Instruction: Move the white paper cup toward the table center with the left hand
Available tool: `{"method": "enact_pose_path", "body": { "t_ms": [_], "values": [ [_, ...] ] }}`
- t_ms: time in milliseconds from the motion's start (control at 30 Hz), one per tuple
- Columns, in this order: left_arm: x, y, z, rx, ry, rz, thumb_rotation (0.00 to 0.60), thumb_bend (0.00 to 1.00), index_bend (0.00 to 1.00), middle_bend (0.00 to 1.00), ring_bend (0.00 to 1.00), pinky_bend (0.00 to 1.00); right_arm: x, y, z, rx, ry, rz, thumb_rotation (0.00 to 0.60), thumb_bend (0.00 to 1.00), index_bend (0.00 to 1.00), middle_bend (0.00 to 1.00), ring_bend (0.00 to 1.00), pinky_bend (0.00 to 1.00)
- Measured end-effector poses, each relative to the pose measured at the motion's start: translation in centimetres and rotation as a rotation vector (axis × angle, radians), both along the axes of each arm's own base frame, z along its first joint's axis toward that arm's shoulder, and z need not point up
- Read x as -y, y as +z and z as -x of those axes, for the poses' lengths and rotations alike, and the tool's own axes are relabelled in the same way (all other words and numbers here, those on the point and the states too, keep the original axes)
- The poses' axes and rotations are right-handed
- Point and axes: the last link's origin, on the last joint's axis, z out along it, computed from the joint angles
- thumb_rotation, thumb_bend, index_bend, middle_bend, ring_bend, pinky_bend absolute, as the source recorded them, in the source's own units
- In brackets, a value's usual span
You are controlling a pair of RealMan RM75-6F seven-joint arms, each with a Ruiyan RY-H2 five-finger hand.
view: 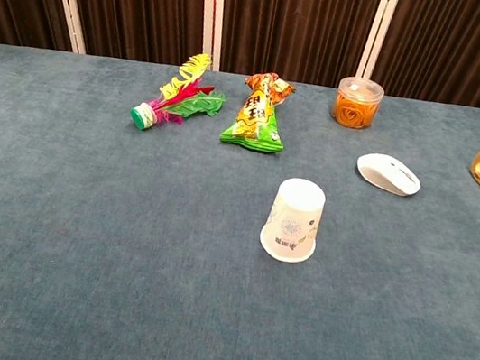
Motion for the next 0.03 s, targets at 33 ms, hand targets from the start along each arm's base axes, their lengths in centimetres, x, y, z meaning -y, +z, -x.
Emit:
{"method": "enact_pose_path", "body": {
  "t_ms": [33],
  "values": [
    [0.22, 0.17, 0.38, 0.011, 0.001, -0.011, 0.600, 0.07, 0.00, 0.00, 0.00, 0.00, 0.04, -0.03, 0.00, -0.001, 0.000, -0.001, 0.600, 0.35, 0.00, 0.00, 0.00, 0.03]
  ]
}}
